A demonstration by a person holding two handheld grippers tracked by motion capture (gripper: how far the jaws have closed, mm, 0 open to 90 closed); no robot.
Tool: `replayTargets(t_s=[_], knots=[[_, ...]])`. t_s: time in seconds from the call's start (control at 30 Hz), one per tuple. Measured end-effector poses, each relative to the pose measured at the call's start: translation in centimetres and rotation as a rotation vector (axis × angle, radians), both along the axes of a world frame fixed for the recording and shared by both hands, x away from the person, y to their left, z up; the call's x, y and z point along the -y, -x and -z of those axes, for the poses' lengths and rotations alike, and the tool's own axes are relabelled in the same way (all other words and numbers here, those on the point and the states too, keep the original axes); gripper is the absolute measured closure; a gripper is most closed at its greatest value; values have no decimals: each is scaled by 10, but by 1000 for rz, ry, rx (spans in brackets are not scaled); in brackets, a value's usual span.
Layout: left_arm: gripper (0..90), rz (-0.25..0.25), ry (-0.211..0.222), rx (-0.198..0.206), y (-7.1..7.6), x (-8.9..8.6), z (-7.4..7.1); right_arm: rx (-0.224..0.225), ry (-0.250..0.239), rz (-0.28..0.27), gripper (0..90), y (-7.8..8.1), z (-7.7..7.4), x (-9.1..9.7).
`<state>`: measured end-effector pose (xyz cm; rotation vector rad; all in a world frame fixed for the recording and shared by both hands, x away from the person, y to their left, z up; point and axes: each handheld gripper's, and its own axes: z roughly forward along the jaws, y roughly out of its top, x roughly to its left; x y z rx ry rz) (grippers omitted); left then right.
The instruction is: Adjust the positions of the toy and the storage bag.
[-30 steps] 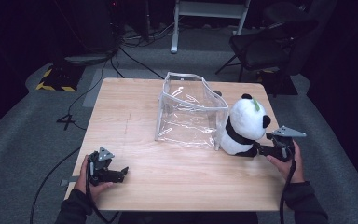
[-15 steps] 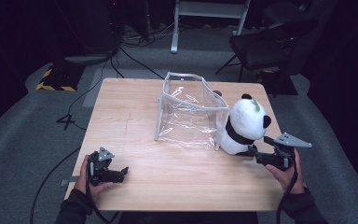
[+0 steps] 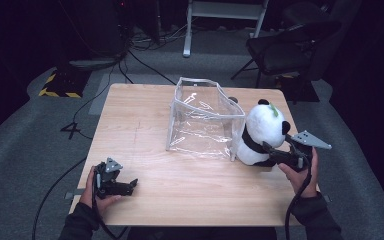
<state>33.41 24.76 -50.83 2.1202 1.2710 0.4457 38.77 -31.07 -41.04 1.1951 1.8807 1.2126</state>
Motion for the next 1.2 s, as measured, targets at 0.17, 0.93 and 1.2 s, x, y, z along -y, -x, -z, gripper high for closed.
replayTargets(t_s=[0.17,0.93,1.2], knots=[[4,0,0,0,0,0,0,44,16,7,155,1,-8,-5],[180,7,-29,2,-3,15,-8,-92,-50,-14,117,-37,-7,-3],[160,81,-15,103,-15,43,-35,-87,-63,-55,240,-36,-6,1]])
